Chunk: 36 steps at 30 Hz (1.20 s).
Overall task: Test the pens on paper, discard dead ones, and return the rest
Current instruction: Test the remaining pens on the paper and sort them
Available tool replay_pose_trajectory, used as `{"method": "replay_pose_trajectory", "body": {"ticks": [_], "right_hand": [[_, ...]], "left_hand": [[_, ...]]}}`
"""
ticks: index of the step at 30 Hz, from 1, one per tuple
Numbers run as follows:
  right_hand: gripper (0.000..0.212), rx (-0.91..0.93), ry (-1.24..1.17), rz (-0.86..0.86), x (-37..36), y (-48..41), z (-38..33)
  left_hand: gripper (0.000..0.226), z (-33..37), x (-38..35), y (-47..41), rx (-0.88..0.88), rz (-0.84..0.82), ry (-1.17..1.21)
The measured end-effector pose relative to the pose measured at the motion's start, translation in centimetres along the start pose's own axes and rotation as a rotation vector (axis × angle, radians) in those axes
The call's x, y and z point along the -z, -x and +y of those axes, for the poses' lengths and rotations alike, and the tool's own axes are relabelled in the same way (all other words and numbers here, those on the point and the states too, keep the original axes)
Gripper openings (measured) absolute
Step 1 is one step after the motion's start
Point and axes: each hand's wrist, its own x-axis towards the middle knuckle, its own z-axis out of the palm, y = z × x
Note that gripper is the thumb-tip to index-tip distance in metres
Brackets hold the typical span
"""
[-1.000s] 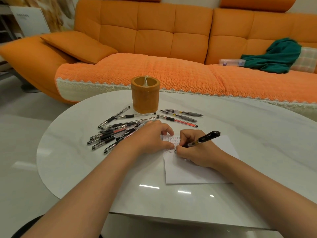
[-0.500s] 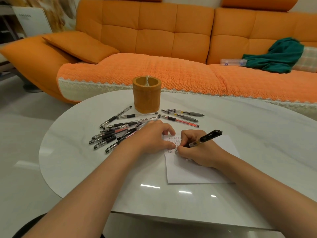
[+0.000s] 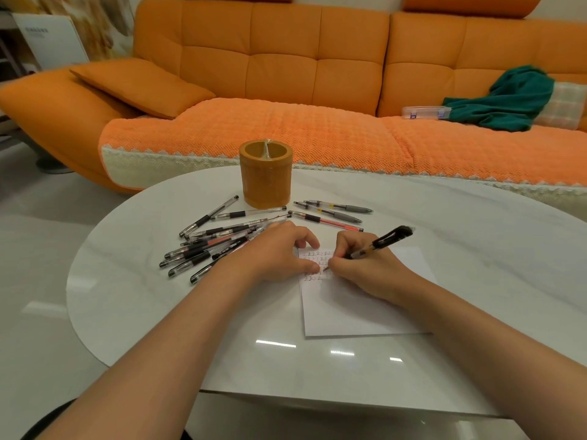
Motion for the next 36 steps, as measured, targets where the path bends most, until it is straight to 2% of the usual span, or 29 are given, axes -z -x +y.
{"method": "replay_pose_trajectory", "body": {"ticks": [4, 8, 10, 12, 14, 17, 20, 21, 23, 25, 30, 34, 36], "right_hand": [[0.017, -0.055, -0.265, 0.080, 0.7, -0.3, -0.2], [0.007, 0.022, -0.190, 0.187, 1.5, -0.7, -0.8], [0.011, 0.125, -0.055, 0.235, 2.0, -0.9, -1.2], [0.024, 0.211, 0.165, 0.245, 2.3, -1.0, -1.5], [0.027, 0.282, 0.415, 0.226, 2.4, -1.4, -1.7], [0.039, 0.249, 0.753, 0.108, 2.2, -1.7, -2.3], [0.019, 0.204, 0.976, 0.073, 1.5, -1.8, -2.8], [0.025, 0.190, 1.009, 0.079, 1.2, -1.9, -3.0], [0.051, 0.126, 1.043, 0.080, 0.8, -2.4, -3.1], [0.064, 0.073, 1.061, 0.073, 0.3, -2.8, -3.2], [0.053, 0.021, 1.025, 0.142, -1.1, -3.6, -3.2], [0.051, 0.006, 1.003, 0.115, -1.8, -4.1, -3.0], [0.038, 0.015, 0.988, 0.126, -2.1, -4.6, -2.7]], "left_hand": [[0.045, 0.1, 0.1, 0.2, -0.025, -0.001, -0.008], [0.041, 0.2, 0.3, 0.7, -0.031, 0.011, 0.008], [0.033, 0.1, 0.7, 0.9, -0.033, 0.073, 0.039], [0.025, -0.1, 1.3, 1.0, -0.023, 0.176, 0.022], [0.020, -0.6, 2.2, 1.2, 0.008, 0.266, -0.028], [0.015, -1.4, 3.3, 1.9, 0.071, 0.329, -0.152], [0.009, -1.8, 3.8, 2.7, 0.125, 0.358, -0.242], [0.007, -1.9, 3.9, 2.9, 0.139, 0.362, -0.261], [0.003, -2.1, 4.1, 3.3, 0.163, 0.354, -0.291], [0.002, -2.4, 4.3, 3.6, 0.174, 0.335, -0.316], [0.020, -2.8, 4.2, 3.9, 0.186, 0.309, -0.363], [0.032, -3.1, 4.3, 3.8, 0.204, 0.386, -0.403], [0.036, -3.8, 4.5, 3.8, 0.225, 0.388, -0.447]]}}
